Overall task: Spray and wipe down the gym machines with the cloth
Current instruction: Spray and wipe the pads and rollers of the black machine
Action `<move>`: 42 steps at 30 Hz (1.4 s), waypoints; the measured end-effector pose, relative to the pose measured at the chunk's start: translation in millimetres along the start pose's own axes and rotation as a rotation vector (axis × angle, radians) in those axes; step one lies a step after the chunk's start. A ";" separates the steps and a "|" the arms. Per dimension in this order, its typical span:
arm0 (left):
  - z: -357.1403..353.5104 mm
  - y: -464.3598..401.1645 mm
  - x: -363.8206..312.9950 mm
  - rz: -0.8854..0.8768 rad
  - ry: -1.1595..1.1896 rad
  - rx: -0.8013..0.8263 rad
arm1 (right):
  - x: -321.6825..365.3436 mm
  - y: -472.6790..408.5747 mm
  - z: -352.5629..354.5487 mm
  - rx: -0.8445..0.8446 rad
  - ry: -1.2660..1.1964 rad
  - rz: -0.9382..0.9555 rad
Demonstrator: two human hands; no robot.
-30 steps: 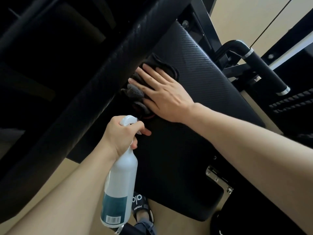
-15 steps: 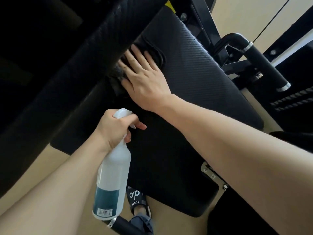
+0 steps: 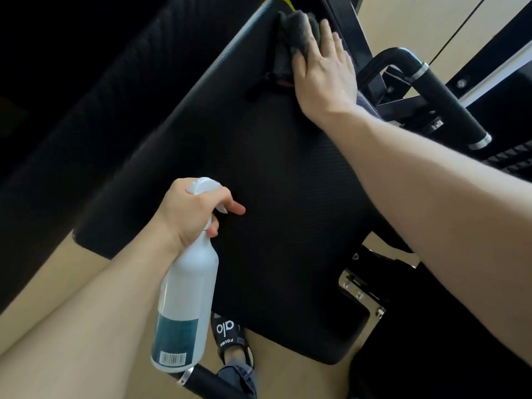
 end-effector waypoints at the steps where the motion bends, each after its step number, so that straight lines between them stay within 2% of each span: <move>1: -0.4 -0.3 0.1 -0.002 -0.005 0.002 | -0.1 9.2 -1.9 -0.020 -0.008 -0.019; 4: -0.9 1.8 -1.3 -0.013 -0.024 -0.010 | -8.4 54.0 -7.2 -0.062 -0.001 -0.006; 7: -0.8 4.2 -4.2 -0.015 -0.061 -0.044 | -24.9 124.4 -18.3 -0.064 0.022 -0.070; 9: -13.2 6.1 -10.5 -0.015 -0.103 0.039 | -30.8 165.5 -26.2 -0.021 0.034 -0.109; 11: -39.7 8.5 -17.0 -0.021 -0.233 0.194 | -35.1 180.0 -30.0 0.032 0.049 -0.088; 13: -63.0 9.0 -21.8 -0.027 -0.337 0.280 | -39.8 171.5 -26.7 0.048 0.081 -0.042; 16: -74.1 3.8 -24.1 -0.025 -0.363 0.323 | -45.1 144.8 -22.0 0.046 0.098 0.012; 25: -77.0 -6.5 -21.2 0.003 -0.310 0.364 | -35.9 34.1 0.9 0.006 0.005 -0.057; 28: -77.0 -5.2 -22.4 0.002 -0.311 0.351 | -37.3 56.6 -5.0 -0.045 -0.021 -0.061; 31: -77.6 -1.7 -25.9 -0.001 -0.313 0.352 | -48.0 121.1 -16.8 -0.106 -0.017 -0.153; 35: -77.4 1.2 -27.2 0.019 -0.272 0.365 | -37.2 203.7 -38.4 -0.029 0.009 -0.212; 38: -78.0 0.3 -26.8 0.016 -0.253 0.357 | -26.8 192.6 -41.6 -0.005 0.010 -0.150; 42: -78.7 -3.1 -24.4 0.019 -0.254 0.357 | -33.5 133.4 -21.7 0.000 0.066 0.044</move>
Point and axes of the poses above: each hand's wrist, its own y-axis away from the middle knuckle, its own z-axis out of the back of the hand, x = y × z, the point moved 6 cm from there along -y, towards the middle knuckle, and after that the axes turned 3 degrees about -y, right-handed, at the moved point
